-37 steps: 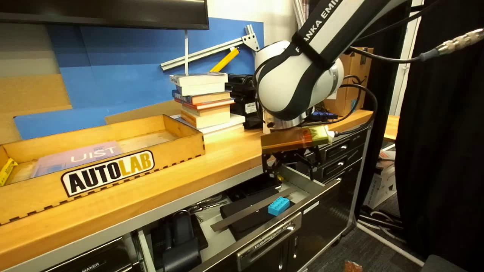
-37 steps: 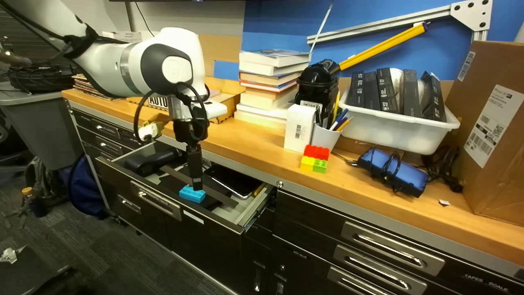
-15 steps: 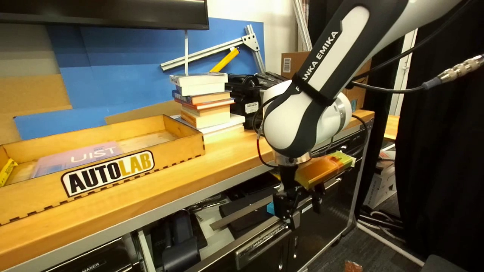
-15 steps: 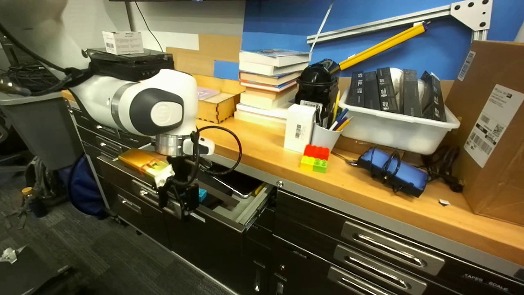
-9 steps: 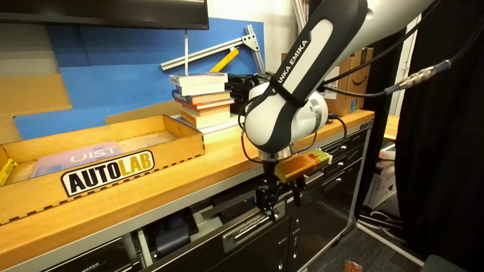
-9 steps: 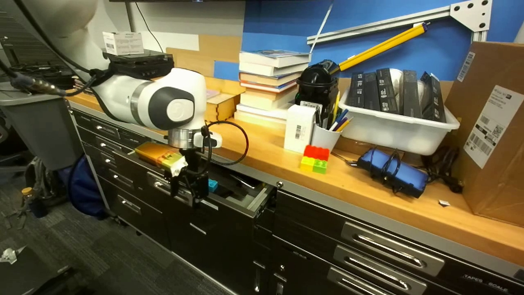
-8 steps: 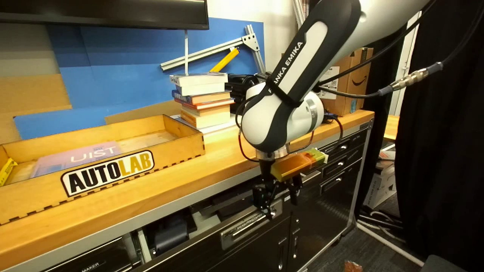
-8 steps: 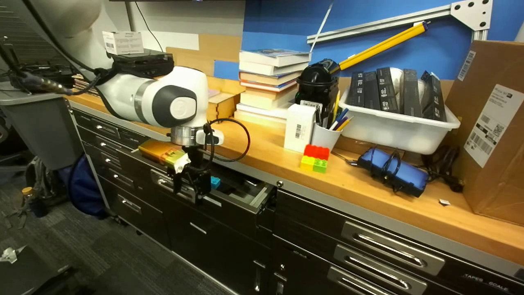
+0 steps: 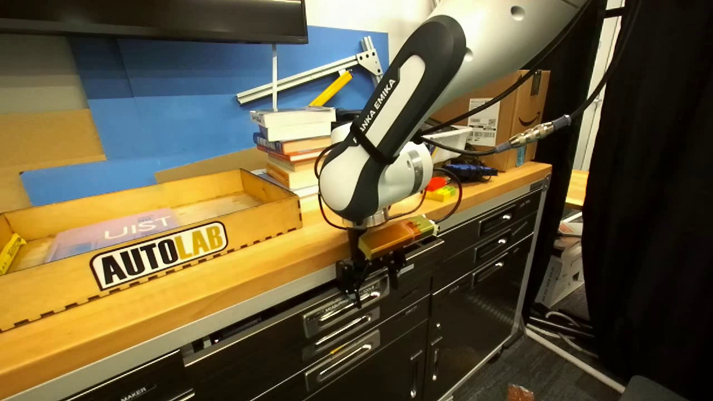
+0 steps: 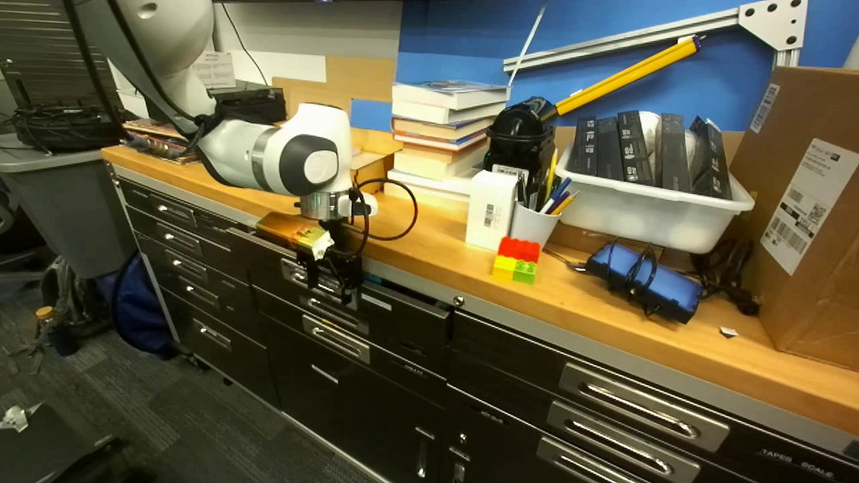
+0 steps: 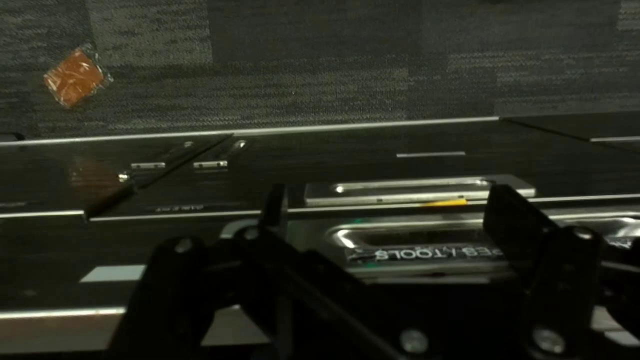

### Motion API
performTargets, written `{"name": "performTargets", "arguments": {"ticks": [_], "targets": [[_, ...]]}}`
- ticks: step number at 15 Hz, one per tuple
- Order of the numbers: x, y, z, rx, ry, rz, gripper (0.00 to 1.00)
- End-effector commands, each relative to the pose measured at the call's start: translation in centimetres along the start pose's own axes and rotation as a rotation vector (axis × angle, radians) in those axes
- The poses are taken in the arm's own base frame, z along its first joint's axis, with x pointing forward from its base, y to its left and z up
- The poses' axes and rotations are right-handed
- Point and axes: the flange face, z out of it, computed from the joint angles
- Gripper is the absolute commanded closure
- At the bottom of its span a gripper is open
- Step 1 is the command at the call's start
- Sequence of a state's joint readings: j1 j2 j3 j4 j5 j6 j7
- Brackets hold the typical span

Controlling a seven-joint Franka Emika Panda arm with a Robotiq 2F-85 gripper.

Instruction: Put the blue block in the drawer, then close it

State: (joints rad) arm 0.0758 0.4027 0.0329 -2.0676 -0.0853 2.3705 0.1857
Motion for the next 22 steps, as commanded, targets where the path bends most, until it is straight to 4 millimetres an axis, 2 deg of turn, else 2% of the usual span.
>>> {"name": "performTargets", "arguments": {"ticks": [1, 8, 11, 16, 20, 22], "targets": [[1.3, -1.9, -0.8, 0.052, 0.159, 0.064, 0.00], [-0.7, -2.6, -0.2, 0.101, 0.335, 0.189, 0.00], [-1.2, -2.2, -0.3, 0.060, 0.298, 0.188, 0.00], [-2.6, -0.8, -4.6, -0.046, 0.200, 0.166, 0.00], [-4.1, 0.0, -9.7, -0.088, 0.127, 0.169, 0.00], [-4.6, -0.3, -12.3, -0.083, 0.119, 0.160, 0.00]]}}
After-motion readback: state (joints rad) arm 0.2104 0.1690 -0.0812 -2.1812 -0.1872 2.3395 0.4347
